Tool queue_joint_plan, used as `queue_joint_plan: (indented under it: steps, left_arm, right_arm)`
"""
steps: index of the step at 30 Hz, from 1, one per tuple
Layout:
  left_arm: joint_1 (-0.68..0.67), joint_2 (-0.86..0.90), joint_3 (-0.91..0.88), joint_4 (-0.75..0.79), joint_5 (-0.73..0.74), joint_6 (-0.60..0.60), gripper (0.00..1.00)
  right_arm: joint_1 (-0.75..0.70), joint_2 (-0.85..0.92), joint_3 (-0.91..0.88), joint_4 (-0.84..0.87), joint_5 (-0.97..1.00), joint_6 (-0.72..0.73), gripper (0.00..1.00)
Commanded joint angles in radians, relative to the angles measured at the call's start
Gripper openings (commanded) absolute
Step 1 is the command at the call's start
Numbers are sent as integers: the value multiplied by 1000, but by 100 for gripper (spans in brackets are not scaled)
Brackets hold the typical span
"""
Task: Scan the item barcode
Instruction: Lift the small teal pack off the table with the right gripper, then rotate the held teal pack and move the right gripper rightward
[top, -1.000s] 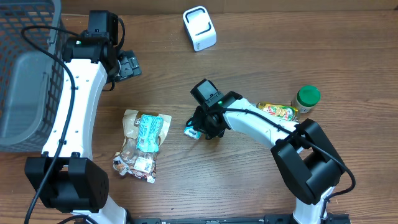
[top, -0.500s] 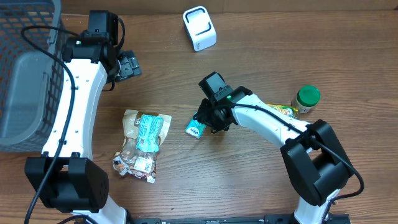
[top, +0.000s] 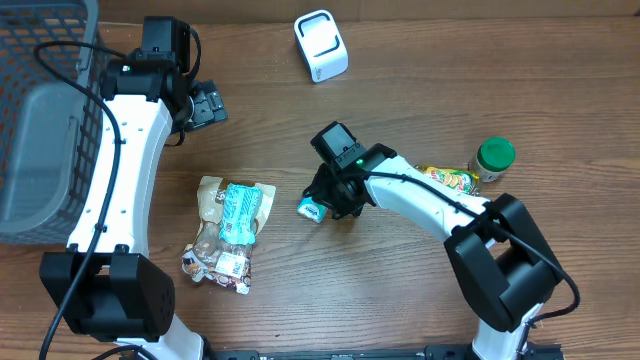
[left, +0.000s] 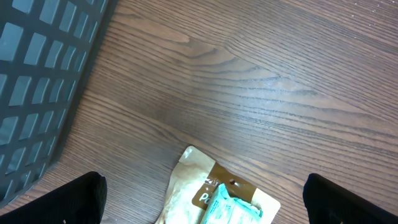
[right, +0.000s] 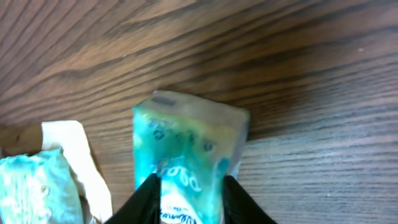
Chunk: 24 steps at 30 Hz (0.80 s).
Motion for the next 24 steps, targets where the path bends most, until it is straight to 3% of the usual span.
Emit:
queue_joint_plan:
  steps: [1,24]
  left_arm:
    - [1,-13,9,-1,4,14,100]
    - [1,-13,9,-1,3,14,100]
  right_arm:
    - [1,11,-10,1,26,23,26]
    - [19,14,-10,-11,68,110,25]
